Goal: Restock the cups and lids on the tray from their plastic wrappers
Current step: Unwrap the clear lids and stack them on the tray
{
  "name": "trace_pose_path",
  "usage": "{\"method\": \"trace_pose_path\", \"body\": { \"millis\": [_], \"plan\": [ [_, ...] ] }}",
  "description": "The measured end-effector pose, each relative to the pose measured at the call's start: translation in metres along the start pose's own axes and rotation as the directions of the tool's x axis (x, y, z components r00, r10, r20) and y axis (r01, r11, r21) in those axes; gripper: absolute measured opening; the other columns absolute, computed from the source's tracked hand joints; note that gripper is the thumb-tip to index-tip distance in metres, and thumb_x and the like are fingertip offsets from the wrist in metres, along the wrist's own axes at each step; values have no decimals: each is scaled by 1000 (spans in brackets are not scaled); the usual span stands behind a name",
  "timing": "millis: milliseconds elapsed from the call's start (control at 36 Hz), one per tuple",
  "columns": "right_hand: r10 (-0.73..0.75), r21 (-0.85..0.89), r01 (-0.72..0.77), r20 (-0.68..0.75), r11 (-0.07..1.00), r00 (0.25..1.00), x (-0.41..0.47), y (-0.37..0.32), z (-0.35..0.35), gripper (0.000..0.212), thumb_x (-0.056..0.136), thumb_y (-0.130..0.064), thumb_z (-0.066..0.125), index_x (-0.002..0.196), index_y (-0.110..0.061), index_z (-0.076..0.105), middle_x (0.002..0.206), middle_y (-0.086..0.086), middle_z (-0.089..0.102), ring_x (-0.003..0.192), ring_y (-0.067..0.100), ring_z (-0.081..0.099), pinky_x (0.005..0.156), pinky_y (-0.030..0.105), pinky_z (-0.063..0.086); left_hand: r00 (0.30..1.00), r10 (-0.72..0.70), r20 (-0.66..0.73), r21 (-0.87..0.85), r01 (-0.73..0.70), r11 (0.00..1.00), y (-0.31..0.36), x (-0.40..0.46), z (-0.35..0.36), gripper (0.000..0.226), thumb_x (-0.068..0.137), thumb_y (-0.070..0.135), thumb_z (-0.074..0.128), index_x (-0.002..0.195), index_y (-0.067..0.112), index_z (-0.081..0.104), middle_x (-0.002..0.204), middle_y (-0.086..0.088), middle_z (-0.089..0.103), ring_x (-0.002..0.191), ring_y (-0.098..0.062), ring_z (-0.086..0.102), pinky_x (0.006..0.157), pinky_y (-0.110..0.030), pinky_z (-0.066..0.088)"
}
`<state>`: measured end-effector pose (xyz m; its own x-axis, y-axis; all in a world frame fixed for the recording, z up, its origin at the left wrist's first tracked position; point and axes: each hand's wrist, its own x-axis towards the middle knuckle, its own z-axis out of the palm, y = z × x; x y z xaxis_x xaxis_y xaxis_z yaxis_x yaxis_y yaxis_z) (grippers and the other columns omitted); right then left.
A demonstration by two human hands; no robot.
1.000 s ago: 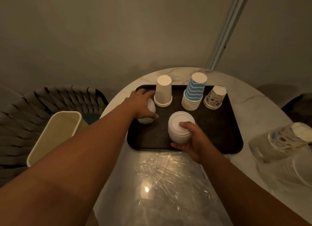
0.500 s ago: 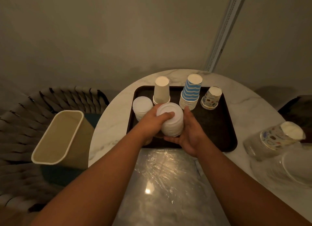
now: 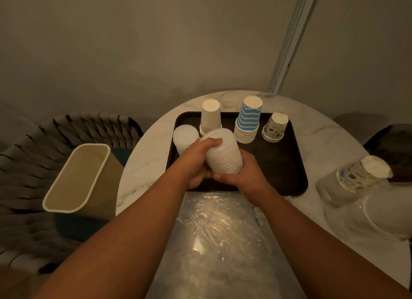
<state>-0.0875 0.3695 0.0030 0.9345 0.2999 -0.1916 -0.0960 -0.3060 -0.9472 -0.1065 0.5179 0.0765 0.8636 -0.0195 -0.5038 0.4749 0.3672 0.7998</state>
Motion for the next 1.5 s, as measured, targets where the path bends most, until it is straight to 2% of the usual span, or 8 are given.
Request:
{"method": "trace_pose_path", "body": {
  "millis": [139,556,806,889,972,1167,1361,1500],
  "plan": [
    [-59,44,61,-35,997,998,-9,-10,-3,97,53,-25,96,134,-35,43,131,-5,57,118,13,57,97,40,53,1000,-2,4,34,1,999,2,-3,7,14,95,27,57,106,34,59,119,-11,64,112,-34,61,89,-56,54],
    [-176,-28,174,-180,984,968,-9,-28,6,94,52,-35,95,130,-47,43,110,-32,54,100,-11,56,83,10,44,993,86,-79,265,-62,962,6,-3,17,19,97,37,55,116,41,54,118,-2,65,108,-25,63,89,-53,56],
    [-235,54,261,-293,964,927,-6,-30,12,85,49,-26,87,118,-58,48,115,-27,60,112,0,58,96,29,52,986,153,-71,441,-106,891,11,-5,19,25,93,41,61,116,37,52,114,3,64,105,-18,63,94,-48,54],
    [-233,61,260,-285,964,930,-6,-30,12,85,48,-32,87,114,-66,46,115,-28,60,112,2,59,95,34,53,933,355,-67,647,-230,727,14,-5,16,53,86,41,70,133,30,47,121,6,59,109,-16,59,97,-39,51],
    [-228,58,252,-270,966,936,-7,-27,11,86,51,-31,92,115,-64,46,114,-27,61,111,2,60,94,34,53,805,579,128,842,-397,366,26,-11,17,49,85,29,73,131,25,56,128,4,57,116,-13,52,99,-30,43],
    [-226,18,232,-170,972,959,-2,-27,5,86,61,-18,91,124,-46,39,115,-26,51,112,3,52,92,13,43,866,392,311,948,-310,-67,44,-15,20,64,72,61,75,124,27,59,131,6,57,116,-14,50,89,-25,39],
    [-231,44,242,-175,969,957,-2,-23,4,95,61,-13,91,127,-47,33,116,-35,44,103,-27,45,82,-5,37,875,381,298,940,-338,40,50,-16,23,71,75,46,79,136,28,48,131,4,58,111,-12,52,81,-25,40],
    [-209,35,220,-188,975,960,-3,-19,4,96,58,-18,93,117,-71,38,116,-38,55,111,-14,53,96,35,54,892,371,259,921,-344,185,51,-16,20,71,76,40,81,138,30,47,132,6,57,105,-8,52,84,-24,44]
  ]
}}
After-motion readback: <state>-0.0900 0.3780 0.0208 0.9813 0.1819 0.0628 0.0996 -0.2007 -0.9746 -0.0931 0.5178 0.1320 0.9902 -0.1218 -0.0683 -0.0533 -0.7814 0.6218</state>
